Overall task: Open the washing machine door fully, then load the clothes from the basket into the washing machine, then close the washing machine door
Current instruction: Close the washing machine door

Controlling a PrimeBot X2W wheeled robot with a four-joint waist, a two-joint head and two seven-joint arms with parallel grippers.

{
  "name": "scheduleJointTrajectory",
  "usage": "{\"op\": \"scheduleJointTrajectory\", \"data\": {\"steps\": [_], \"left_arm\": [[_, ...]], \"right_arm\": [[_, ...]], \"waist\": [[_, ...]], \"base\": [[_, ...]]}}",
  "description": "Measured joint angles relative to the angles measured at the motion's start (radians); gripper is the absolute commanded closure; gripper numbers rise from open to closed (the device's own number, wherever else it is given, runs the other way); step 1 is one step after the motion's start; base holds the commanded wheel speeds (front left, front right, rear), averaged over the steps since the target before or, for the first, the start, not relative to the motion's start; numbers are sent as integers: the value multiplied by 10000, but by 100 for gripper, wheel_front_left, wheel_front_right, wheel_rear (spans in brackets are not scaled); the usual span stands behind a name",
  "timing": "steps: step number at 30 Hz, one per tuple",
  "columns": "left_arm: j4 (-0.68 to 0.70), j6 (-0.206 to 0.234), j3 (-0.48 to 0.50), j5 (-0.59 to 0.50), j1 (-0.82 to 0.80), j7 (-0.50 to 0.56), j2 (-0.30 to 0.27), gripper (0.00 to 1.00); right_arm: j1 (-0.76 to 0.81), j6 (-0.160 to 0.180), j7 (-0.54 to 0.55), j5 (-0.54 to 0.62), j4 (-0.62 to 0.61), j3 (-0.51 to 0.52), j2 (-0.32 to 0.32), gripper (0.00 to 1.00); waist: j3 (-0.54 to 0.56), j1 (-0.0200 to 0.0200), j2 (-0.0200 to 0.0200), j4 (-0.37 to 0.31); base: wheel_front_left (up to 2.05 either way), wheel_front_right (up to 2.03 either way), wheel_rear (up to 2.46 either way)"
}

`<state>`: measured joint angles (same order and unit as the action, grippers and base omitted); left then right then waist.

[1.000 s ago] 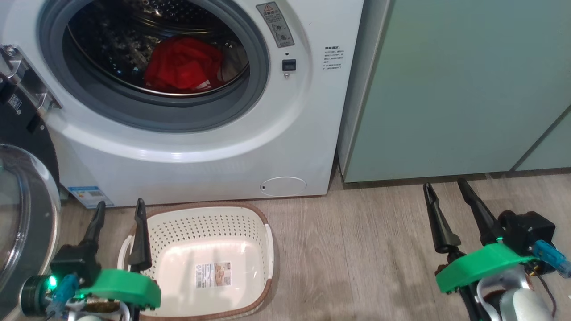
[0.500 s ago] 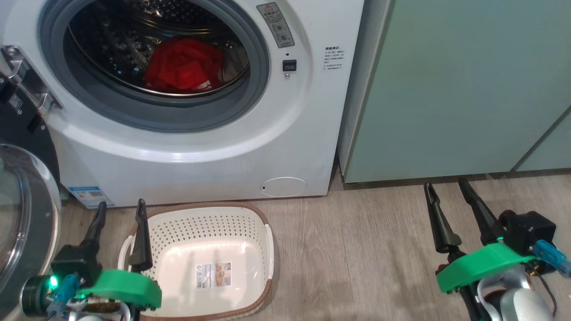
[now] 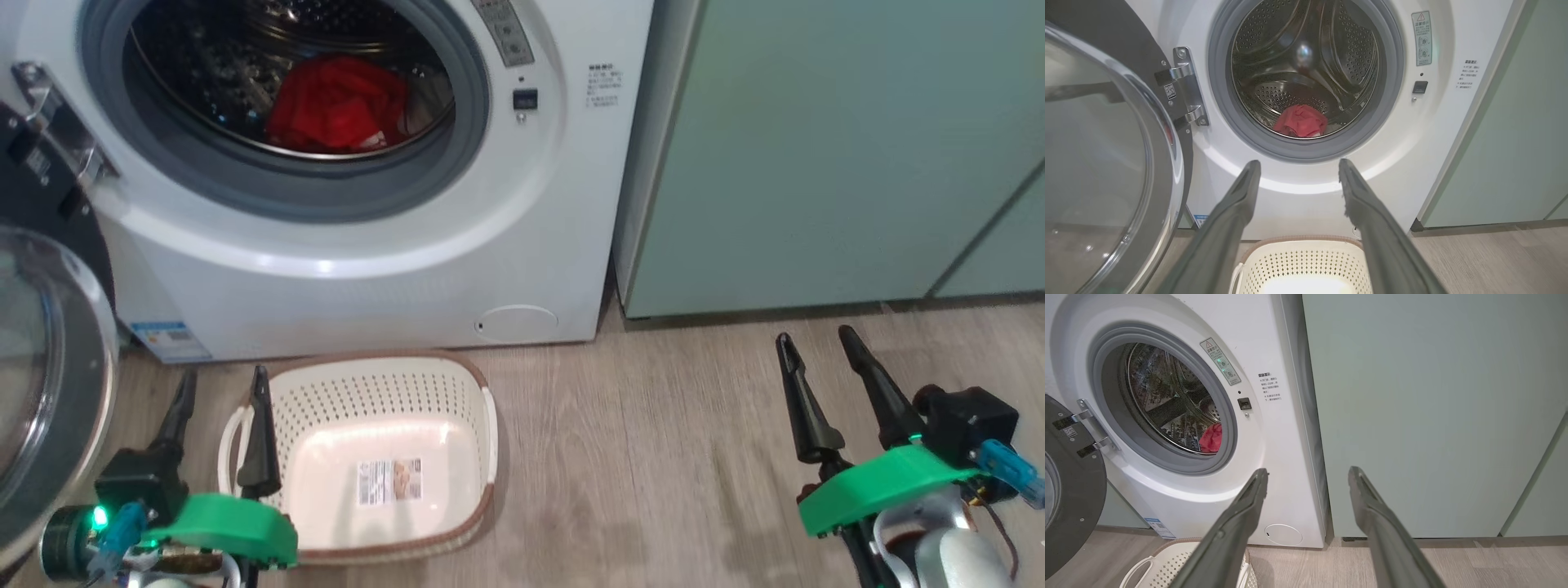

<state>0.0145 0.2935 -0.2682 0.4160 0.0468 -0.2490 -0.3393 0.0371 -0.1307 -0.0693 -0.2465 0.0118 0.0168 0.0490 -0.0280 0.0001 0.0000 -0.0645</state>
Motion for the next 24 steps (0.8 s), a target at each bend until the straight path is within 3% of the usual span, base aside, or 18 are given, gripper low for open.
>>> {"op": "scheduleJointTrajectory", "data": {"steps": [11,24], "left_arm": [[12,-100,-130,150,2,13,-27,0],[12,-100,-169,151,6,13,-50,0]], "right_arm": [[6,0,-12,-15,25,2,-4,0],[64,0,-27,-98,84,27,-12,0]], "waist": [[-25,-1,0,-8],[49,-1,0,9]], "base": [[-167,167,0],[-16,16,0]]}}
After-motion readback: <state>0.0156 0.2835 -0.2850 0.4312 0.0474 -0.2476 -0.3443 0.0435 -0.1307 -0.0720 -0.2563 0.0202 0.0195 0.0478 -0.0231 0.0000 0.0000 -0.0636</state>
